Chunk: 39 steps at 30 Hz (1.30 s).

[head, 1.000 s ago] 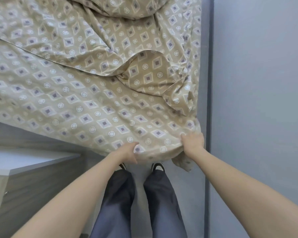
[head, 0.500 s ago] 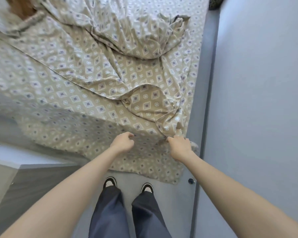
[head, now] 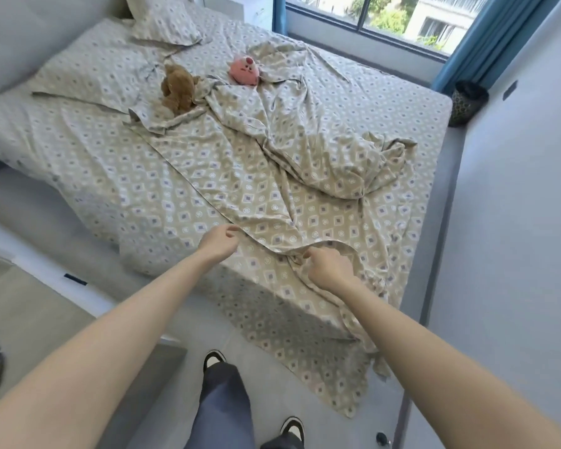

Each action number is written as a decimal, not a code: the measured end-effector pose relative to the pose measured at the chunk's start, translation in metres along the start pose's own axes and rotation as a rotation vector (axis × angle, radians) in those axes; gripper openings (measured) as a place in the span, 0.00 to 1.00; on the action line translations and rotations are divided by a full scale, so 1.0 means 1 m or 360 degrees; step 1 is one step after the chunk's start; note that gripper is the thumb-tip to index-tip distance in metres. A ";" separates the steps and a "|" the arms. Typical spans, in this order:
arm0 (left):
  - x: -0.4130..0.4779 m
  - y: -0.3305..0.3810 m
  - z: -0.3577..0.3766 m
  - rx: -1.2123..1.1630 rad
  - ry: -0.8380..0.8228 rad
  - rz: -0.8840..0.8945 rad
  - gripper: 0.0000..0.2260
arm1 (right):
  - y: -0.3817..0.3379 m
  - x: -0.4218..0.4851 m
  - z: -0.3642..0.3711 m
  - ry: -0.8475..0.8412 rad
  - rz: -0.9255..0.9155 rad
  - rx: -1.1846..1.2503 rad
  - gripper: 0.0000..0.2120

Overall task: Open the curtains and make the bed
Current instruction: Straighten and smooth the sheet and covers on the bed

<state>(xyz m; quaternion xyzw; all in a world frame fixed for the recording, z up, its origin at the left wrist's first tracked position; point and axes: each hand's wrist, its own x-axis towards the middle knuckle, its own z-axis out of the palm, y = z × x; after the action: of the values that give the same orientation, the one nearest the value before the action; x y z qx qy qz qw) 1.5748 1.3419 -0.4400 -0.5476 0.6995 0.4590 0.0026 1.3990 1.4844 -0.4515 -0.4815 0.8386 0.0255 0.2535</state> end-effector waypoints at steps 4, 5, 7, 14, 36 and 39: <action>0.028 -0.006 -0.067 -0.0096 0.0080 -0.0019 0.19 | -0.058 0.039 -0.034 0.0027 -0.0053 0.0090 0.22; 0.036 -0.008 -0.085 -0.0126 0.0098 -0.0030 0.19 | -0.074 0.049 -0.042 0.0018 -0.0066 0.0110 0.23; 0.052 -0.012 -0.123 -0.0166 0.0132 -0.0050 0.19 | -0.105 0.070 -0.055 0.0022 -0.0082 0.0163 0.24; 0.086 -0.029 -0.240 -0.0420 0.0324 -0.0126 0.18 | -0.212 0.137 -0.101 0.0014 -0.0259 0.0213 0.21; 0.226 -0.065 -0.420 -0.0907 0.0870 -0.0421 0.22 | -0.436 0.346 -0.197 -0.0131 -0.0848 0.0040 0.20; 0.246 -0.069 -0.434 -0.0870 0.0871 -0.0443 0.22 | -0.449 0.367 -0.198 -0.0156 -0.0866 0.0085 0.20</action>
<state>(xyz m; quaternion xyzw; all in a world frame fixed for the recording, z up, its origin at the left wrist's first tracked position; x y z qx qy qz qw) 1.7460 0.8756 -0.3570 -0.7195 0.4459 0.4607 -0.2670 1.5386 0.8963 -0.3540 -0.6804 0.6655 -0.0424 0.3039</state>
